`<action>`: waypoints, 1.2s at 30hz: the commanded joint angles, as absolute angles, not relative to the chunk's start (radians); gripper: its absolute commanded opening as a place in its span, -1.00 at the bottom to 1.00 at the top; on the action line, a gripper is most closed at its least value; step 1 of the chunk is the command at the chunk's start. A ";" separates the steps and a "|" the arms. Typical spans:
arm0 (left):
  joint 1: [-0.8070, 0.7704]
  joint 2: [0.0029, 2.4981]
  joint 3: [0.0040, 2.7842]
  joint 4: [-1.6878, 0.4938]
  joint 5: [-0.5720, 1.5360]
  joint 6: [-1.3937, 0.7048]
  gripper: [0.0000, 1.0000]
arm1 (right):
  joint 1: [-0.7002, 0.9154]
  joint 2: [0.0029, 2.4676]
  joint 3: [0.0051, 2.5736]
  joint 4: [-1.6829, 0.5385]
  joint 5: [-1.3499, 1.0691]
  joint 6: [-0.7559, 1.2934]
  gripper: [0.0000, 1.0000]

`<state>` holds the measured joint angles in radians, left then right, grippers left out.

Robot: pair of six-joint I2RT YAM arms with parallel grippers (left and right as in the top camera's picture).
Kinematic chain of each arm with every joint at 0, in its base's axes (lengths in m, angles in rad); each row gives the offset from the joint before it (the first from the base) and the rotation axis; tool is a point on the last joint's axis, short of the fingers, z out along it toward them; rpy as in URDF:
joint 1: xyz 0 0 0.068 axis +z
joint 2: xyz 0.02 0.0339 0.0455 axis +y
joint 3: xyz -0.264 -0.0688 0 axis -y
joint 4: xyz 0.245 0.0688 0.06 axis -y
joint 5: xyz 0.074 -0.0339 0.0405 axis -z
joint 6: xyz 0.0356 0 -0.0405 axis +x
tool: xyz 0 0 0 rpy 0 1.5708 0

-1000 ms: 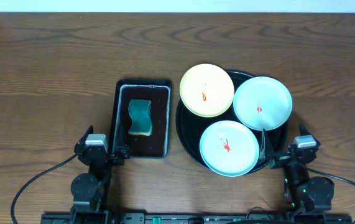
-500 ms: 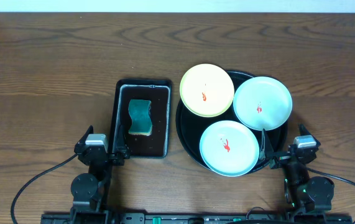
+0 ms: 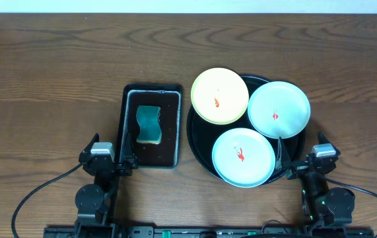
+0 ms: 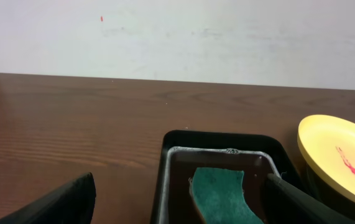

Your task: Clean dirty plates on tray and stack at the side

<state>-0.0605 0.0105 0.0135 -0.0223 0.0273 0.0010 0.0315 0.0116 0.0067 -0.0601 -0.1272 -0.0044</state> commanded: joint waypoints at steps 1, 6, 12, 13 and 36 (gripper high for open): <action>-0.057 0.012 0.004 -0.070 0.022 0.014 0.70 | 0.049 0.009 0.006 -0.064 -0.135 0.010 0.98; -0.057 0.012 0.004 -0.070 0.022 0.014 0.70 | 0.049 0.009 0.006 -0.064 -0.135 0.010 0.99; -0.057 0.012 0.004 -0.070 0.022 0.014 0.70 | 0.049 0.009 0.006 -0.064 -0.135 0.010 0.98; -0.057 0.012 0.004 -0.070 0.022 0.014 0.70 | 0.049 0.009 0.006 -0.064 -0.135 0.010 0.99; -0.057 0.016 0.005 -0.068 0.014 -0.019 0.70 | 0.048 0.009 0.006 -0.063 -0.129 0.030 0.99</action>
